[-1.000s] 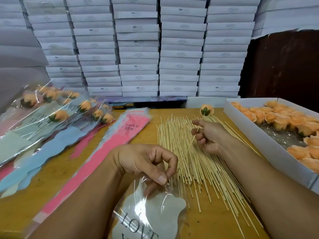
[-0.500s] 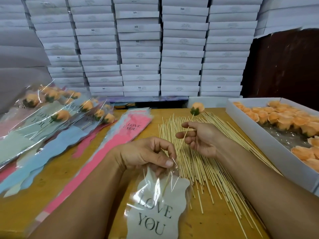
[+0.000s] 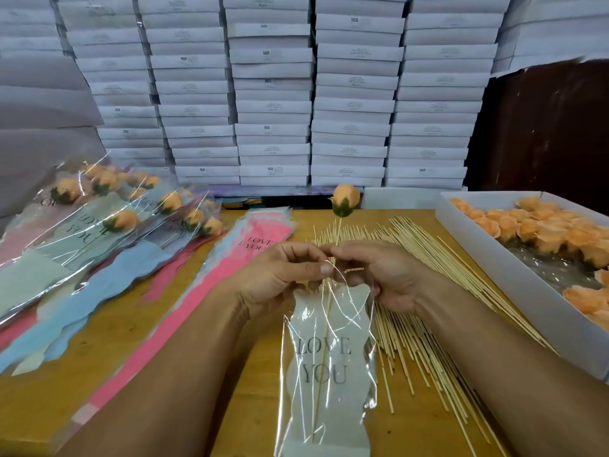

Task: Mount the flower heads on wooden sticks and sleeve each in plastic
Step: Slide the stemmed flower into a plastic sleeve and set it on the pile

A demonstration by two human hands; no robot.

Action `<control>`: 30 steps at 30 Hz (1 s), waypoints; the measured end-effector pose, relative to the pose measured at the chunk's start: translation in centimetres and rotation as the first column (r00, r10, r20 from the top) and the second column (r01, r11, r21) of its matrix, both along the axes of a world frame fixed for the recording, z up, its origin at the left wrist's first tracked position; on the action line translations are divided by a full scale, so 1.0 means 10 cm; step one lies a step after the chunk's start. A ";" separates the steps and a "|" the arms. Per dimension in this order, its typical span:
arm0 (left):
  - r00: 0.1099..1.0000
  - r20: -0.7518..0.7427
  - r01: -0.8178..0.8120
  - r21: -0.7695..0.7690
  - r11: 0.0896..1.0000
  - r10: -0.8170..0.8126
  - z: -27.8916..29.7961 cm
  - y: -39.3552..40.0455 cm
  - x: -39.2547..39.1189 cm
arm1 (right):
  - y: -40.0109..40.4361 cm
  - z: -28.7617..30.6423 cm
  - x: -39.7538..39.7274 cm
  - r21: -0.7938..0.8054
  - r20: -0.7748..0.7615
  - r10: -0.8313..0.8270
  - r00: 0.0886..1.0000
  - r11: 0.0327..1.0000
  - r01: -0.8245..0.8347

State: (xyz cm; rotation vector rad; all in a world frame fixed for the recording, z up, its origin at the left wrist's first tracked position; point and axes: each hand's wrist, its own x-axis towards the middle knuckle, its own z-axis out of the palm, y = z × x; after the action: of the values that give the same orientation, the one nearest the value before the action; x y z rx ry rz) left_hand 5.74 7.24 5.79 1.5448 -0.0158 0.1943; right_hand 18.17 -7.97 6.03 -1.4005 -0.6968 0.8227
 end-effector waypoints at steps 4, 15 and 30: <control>0.999 0.023 -0.023 -0.016 1.000 0.023 0.01 0.00 0.02 | -0.02 0.02 -0.03 0.025 -0.002 0.049 0.999 0.998 -0.049; 0.993 -0.018 0.118 0.005 0.993 -0.117 0.00 -0.08 -0.01 | -0.02 0.04 0.13 0.190 -0.141 -0.162 0.977 0.964 0.187; 1.000 -0.016 -0.008 0.067 0.998 0.009 -0.04 -0.01 0.06 | -0.04 0.04 0.05 0.064 -0.048 -0.093 0.995 0.993 0.096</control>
State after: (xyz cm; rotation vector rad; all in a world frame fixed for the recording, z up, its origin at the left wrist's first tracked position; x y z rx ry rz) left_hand 6.35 7.09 5.34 1.6128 -0.0031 0.1893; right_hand 18.63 -8.34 6.41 -1.3411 -0.6134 0.7480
